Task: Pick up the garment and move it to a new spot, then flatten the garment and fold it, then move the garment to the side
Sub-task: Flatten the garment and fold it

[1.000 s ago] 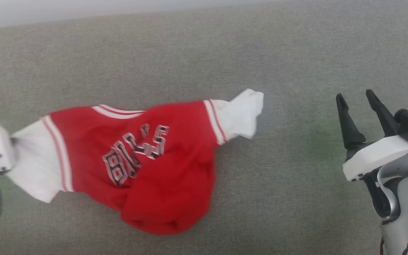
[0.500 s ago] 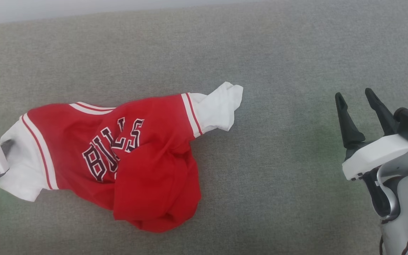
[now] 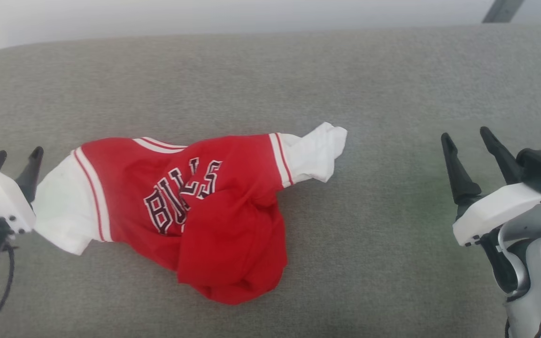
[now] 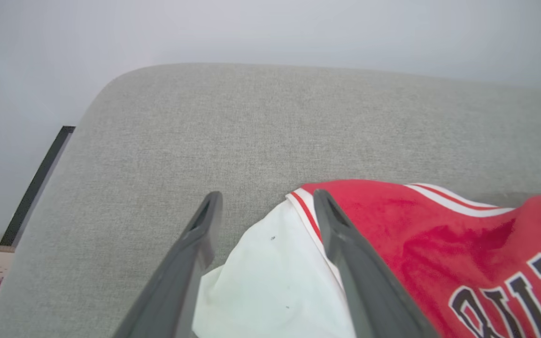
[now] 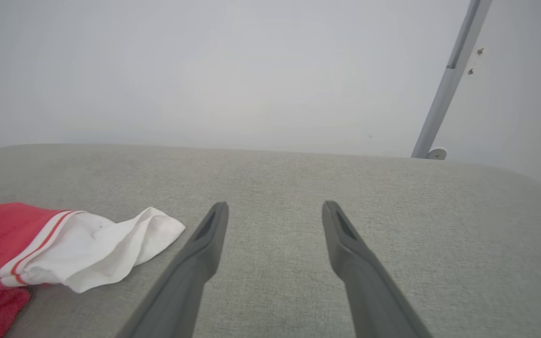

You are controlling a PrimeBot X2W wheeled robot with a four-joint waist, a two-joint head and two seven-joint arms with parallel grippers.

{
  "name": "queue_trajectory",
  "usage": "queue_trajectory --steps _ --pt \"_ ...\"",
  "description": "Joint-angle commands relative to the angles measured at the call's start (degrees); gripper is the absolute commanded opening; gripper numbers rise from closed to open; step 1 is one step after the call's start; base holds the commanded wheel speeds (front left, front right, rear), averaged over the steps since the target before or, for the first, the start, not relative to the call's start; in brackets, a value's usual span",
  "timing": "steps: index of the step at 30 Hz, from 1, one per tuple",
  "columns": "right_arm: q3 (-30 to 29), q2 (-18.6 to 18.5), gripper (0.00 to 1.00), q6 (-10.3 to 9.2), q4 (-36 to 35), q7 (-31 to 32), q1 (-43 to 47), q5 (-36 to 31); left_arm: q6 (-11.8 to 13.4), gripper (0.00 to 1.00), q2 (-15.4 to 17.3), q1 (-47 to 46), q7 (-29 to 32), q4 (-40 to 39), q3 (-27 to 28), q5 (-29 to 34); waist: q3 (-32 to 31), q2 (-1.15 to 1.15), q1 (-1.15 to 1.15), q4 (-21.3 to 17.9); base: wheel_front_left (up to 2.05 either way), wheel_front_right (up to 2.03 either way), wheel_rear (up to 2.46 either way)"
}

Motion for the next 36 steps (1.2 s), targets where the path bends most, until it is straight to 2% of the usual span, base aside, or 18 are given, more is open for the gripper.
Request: queue_trajectory --steps 1,6,13,21,29,36 --pt "0.26 -0.32 1.0 0.0 0.09 0.38 0.7 0.34 0.79 1.0 -0.37 2.42 -2.81 -2.26 0.41 0.92 -1.08 0.0 0.0 1.38 0.0 0.0 0.0" --pt "0.39 -0.47 1.0 0.0 0.02 1.05 0.77 0.69 3.0 1.0 -0.94 8.85 -10.97 -9.34 1.21 2.97 -2.15 0.0 0.0 3.68 0.0 0.0 0.0" --pt "0.81 -0.89 1.0 0.0 0.53 2.82 0.22 1.37 5.75 1.0 -3.38 17.29 -20.41 -16.74 2.47 4.26 -2.58 0.0 0.0 7.56 0.0 0.0 0.0" --pt "1.7 -1.91 1.0 0.0 2.59 6.54 -1.8 2.75 7.06 1.0 -7.64 22.59 -24.4 -20.16 3.94 5.16 -1.84 0.0 0.0 12.1 0.0 0.0 0.0" --pt "3.74 -3.56 1.0 0.0 7.66 16.65 -6.17 4.87 5.83 1.0 -13.3 24.97 -25.16 -20.88 6.35 6.48 0.35 0.0 0.0 16.61 0.0 0.0 0.0" --pt "5.52 -5.09 1.0 0.0 12.46 28.83 -10.58 5.29 3.01 1.0 -18.55 24.85 -25.1 -20.34 8.94 9.92 2.82 0.0 0.0 19.93 0.0 0.0 0.0"
